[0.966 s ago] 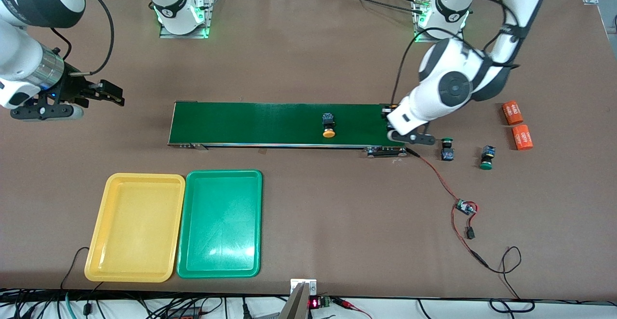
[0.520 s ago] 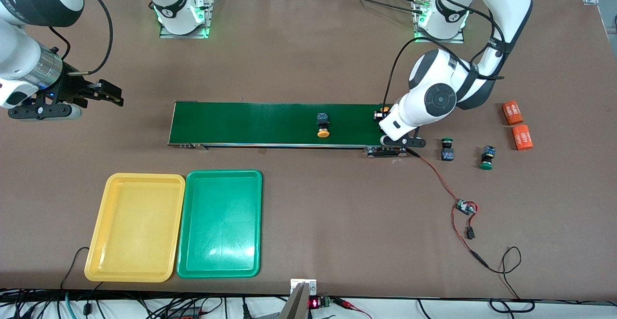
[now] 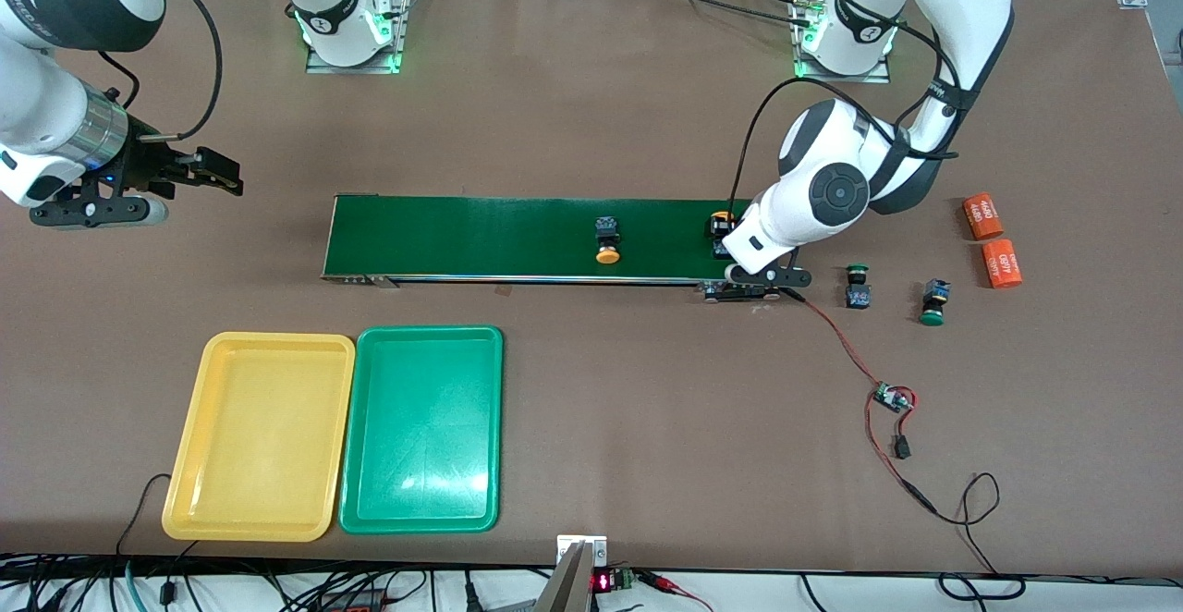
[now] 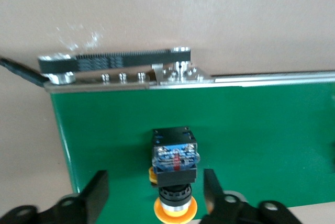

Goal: Sort buttons by color to trays

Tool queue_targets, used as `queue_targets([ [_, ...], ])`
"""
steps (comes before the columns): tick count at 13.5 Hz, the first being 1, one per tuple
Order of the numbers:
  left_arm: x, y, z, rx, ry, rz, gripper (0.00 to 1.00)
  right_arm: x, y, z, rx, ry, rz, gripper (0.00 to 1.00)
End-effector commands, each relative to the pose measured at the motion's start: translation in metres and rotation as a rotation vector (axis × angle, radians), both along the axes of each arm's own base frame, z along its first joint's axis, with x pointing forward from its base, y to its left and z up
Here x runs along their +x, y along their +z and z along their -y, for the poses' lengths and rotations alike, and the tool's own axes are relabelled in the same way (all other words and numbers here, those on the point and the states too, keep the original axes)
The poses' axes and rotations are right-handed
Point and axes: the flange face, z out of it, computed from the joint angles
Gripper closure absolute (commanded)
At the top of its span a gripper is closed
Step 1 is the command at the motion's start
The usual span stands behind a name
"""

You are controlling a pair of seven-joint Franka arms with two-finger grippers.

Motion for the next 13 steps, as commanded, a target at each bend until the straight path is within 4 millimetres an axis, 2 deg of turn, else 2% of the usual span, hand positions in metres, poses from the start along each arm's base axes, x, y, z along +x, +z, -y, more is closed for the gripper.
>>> queue_targets([
  [1, 0.02, 0.039, -0.038, 0.019, 0.065, 0.066, 0.0, -0.003, -0.001, -0.003, 0.009, -0.004, -0.013, 0.0],
  [3, 0.041, 0.032, -0.108, 0.057, 0.143, 0.07, 0.0, -0.006, -0.006, -0.004, 0.009, -0.004, -0.024, 0.0],
  [6, 0.053, 0.01, -0.159, 0.045, 0.133, 0.051, 0.0, -0.007, -0.005, -0.019, 0.0, -0.04, -0.025, 0.0],
  [10, 0.053, -0.024, -0.193, 0.204, -0.031, 0.062, 0.0, -0.009, -0.005, -0.042, -0.009, -0.076, -0.026, 0.0],
  [13, 0.055, -0.04, -0.208, 0.2, -0.013, 0.054, 0.0, -0.014, -0.009, -0.069, -0.012, -0.029, -0.037, 0.0],
])
